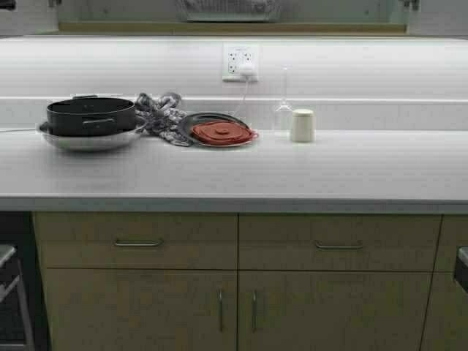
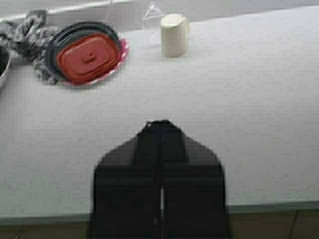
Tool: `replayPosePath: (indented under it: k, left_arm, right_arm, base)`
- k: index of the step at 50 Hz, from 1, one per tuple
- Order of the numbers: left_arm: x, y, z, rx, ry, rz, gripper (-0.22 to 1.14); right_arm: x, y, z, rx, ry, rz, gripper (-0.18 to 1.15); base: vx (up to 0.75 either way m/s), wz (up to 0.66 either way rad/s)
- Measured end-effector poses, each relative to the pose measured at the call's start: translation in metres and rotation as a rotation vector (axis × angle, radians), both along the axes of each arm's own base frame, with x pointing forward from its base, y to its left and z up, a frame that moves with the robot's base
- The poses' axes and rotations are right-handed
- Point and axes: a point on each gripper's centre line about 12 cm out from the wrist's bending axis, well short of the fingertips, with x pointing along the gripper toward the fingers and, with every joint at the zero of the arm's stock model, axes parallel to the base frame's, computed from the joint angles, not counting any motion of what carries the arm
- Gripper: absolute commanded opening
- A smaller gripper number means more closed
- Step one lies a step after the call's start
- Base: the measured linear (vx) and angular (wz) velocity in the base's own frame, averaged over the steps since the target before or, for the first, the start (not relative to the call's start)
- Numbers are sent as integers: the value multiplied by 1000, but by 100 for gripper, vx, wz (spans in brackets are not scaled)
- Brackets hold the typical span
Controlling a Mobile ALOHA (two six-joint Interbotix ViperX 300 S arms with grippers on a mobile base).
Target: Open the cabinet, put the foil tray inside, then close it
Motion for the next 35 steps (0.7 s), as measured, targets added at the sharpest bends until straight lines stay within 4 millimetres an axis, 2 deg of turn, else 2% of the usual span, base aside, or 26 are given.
replayPosePath:
  k: [4,11,15,19,26,35]
  left_arm:
    - [-5,22,18,-4,-50,74,4]
    - [-15,63,62,28,-158,209,4]
    - [-18,79,80,43,-189,262,4]
    - [-16,93,96,61,-216,300,4]
    - [-1,111,109,87,-225,329,4]
    - [35,125,101,72,-193,325,4]
  right_arm:
    - [-6,-28,14,-4,-38,-79,7]
    - [-18,-75,52,-25,-138,-218,7]
    - [-28,-93,73,-47,-186,-276,7]
    - [-38,-120,92,-86,-217,-368,7]
    - [-48,-157,113,-118,-254,-481,7]
    - [-38,-195,111,-143,-228,-557,7]
  base:
    - [-6,2]
    - [-3,2]
    - [-1,1]
    - [0,0]
    - [0,0]
    - [0,0]
